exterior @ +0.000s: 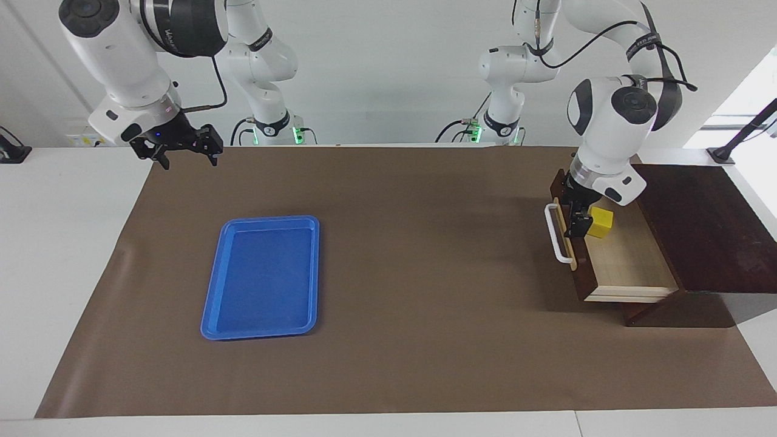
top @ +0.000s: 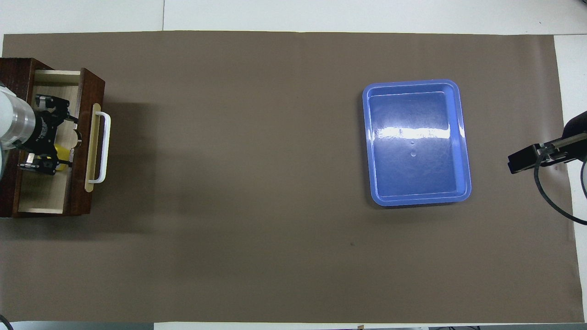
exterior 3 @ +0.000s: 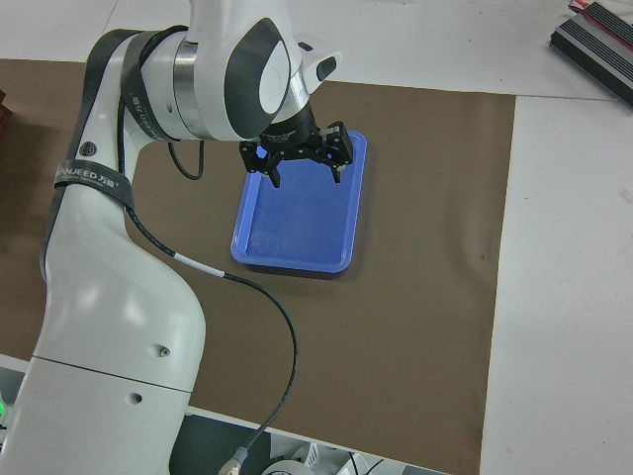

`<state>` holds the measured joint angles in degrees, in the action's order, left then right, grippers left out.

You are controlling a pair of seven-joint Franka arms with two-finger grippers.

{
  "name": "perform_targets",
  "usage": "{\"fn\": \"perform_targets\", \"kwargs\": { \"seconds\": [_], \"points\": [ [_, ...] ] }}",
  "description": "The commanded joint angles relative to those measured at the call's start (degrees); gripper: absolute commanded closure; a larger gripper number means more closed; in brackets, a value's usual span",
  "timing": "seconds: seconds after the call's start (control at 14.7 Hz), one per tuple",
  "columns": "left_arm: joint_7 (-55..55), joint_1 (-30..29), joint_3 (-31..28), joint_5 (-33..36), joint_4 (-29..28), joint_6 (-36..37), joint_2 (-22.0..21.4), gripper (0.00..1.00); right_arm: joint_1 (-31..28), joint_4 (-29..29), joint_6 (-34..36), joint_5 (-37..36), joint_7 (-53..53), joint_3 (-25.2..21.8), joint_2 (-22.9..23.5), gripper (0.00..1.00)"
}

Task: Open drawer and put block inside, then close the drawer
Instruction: 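Push the drawer closed with the left gripper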

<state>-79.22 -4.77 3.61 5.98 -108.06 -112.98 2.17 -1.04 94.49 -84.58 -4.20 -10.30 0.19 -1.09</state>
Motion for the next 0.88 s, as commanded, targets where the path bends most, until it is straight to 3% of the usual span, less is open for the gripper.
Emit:
{"fn": "perform_targets", "kwargs": {
  "seconds": [0.0, 0.2, 0.41, 0.61, 0.82],
  "points": [
    [4.6, -3.4, 0.4, 0.8, -0.2, -0.2, -0.2, 0.00, -0.4, 0.9, -0.8, -0.5, -1.1, -0.4, -0.9, 0.00],
    [7.6, -4.7, 0.5, 0.6, 0.2, 0.3, -0.1, 0.00, -0.3, 1.1, -5.9, -0.2, 0.5, -0.7, -0.6, 0.00],
    [3.7, -0.6, 0.7, -1.7, 6.6, 5.5, 2.7, 0.00, -0.4, 1.1, -7.4, 2.3, 2.3, -0.8, 0.1, 0.00],
    [-0.7, 4.5, 0.7, -1.7, 5.5, 4.2, 2.7, 0.00, -0.3, 1.0, -8.1, 2.4, 5.2, -0.8, 0.9, 0.00],
    [-1.9, 5.5, 0.5, -1.3, -0.5, 0.2, 1.8, 0.00, -0.6, 1.1, -7.7, 3.8, 5.7, -0.9, 0.7, 0.00]
  ]
}}
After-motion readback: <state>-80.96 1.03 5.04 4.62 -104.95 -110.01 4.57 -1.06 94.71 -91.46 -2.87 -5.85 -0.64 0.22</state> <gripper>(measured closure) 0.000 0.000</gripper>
